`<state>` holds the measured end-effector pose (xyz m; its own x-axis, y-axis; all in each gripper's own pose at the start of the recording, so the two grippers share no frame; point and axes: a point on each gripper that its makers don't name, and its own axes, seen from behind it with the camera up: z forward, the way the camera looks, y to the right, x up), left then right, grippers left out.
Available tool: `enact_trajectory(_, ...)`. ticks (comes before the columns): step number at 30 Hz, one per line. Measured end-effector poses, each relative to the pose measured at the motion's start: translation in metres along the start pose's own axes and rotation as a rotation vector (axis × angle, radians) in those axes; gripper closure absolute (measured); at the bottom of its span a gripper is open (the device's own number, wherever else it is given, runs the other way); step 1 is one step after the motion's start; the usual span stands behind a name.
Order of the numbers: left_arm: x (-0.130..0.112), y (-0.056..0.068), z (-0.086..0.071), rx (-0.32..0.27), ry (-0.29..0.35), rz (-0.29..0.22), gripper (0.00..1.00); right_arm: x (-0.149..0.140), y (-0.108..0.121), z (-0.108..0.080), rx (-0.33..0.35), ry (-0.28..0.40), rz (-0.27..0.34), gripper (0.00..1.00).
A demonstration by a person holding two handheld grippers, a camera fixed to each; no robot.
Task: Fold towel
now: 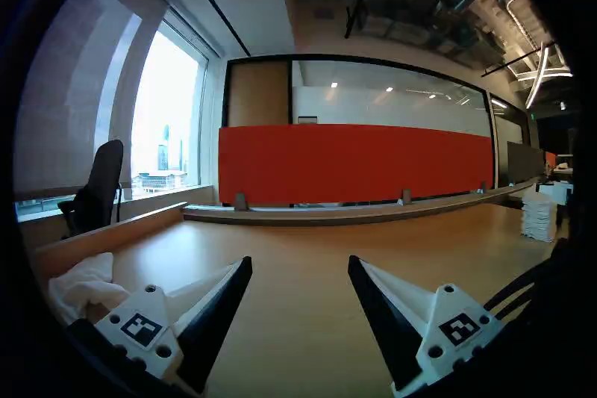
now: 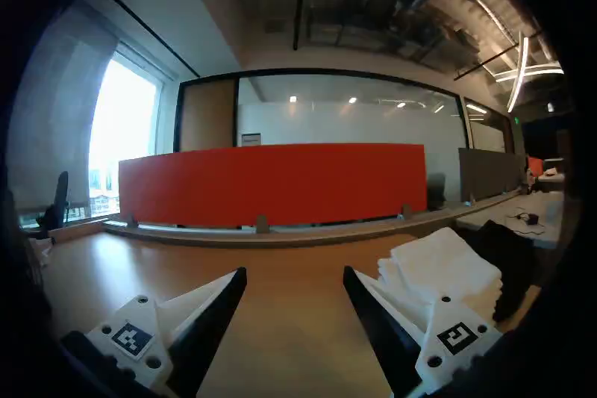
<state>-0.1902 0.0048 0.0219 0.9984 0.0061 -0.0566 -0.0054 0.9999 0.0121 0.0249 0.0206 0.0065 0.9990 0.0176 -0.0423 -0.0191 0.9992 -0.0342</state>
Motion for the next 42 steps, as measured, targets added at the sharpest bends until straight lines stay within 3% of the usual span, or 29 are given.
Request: enact_trajectory(42,0.000,0.001,0.001,0.000,0.000,0.000,0.05,-0.024,-0.017,-0.003,0.025,-0.014,-0.042,0.00)
